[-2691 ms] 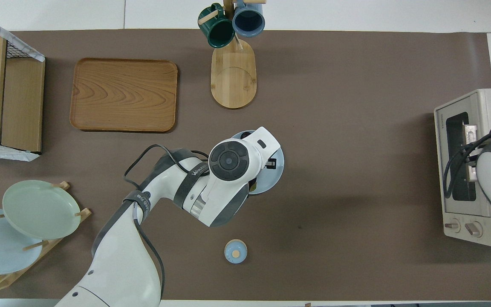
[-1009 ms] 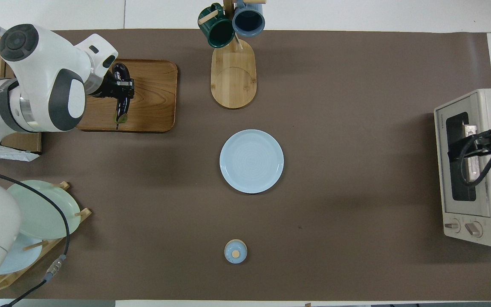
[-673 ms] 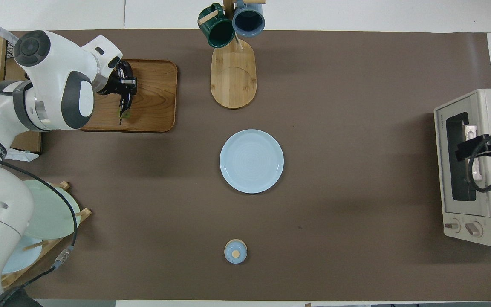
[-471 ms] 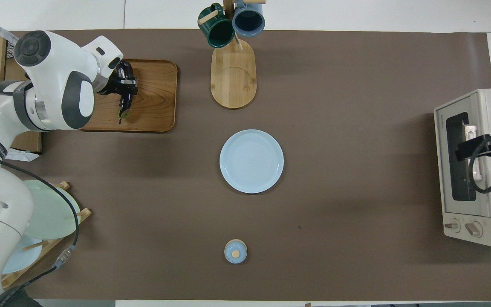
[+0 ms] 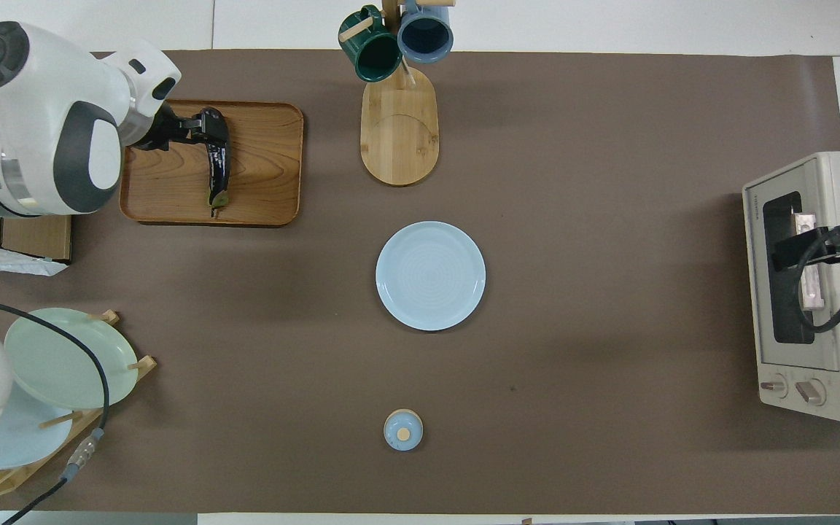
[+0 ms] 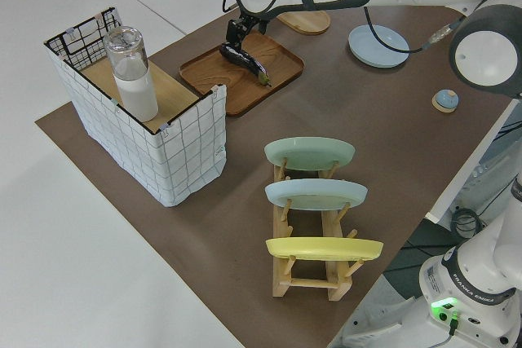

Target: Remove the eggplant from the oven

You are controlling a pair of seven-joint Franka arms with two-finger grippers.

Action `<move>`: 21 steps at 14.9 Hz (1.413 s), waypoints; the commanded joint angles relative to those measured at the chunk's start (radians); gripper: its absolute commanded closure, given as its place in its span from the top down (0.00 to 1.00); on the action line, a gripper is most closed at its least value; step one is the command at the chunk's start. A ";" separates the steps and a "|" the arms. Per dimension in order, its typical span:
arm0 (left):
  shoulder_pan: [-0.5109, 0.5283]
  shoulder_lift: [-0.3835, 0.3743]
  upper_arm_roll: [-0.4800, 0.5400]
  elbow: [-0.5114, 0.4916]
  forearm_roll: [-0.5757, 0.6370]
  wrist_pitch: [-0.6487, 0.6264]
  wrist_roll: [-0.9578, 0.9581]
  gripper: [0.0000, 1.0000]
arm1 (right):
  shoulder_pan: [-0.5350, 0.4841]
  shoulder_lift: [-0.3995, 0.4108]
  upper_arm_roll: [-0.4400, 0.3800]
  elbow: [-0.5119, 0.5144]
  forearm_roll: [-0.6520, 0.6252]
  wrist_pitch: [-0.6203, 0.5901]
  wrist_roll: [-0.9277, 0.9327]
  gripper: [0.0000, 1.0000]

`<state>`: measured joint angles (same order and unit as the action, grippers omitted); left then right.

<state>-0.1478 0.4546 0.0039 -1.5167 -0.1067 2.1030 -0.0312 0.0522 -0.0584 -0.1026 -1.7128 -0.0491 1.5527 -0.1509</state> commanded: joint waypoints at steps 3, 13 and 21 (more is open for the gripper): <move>0.011 -0.244 0.021 -0.028 0.030 -0.292 0.002 1.00 | 0.000 -0.001 -0.002 0.001 0.034 0.017 0.013 1.00; 0.031 -0.493 0.007 -0.181 0.068 -0.584 -0.056 1.00 | -0.002 -0.003 -0.002 0.001 0.034 0.053 0.010 1.00; 0.109 -0.494 -0.099 -0.140 0.068 -0.620 -0.050 1.00 | -0.002 -0.003 -0.002 0.001 0.034 0.056 0.011 1.00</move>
<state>-0.0535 -0.0191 -0.0807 -1.6597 -0.0586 1.5130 -0.0759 0.0590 -0.0583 -0.1042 -1.7113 -0.0478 1.5948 -0.1508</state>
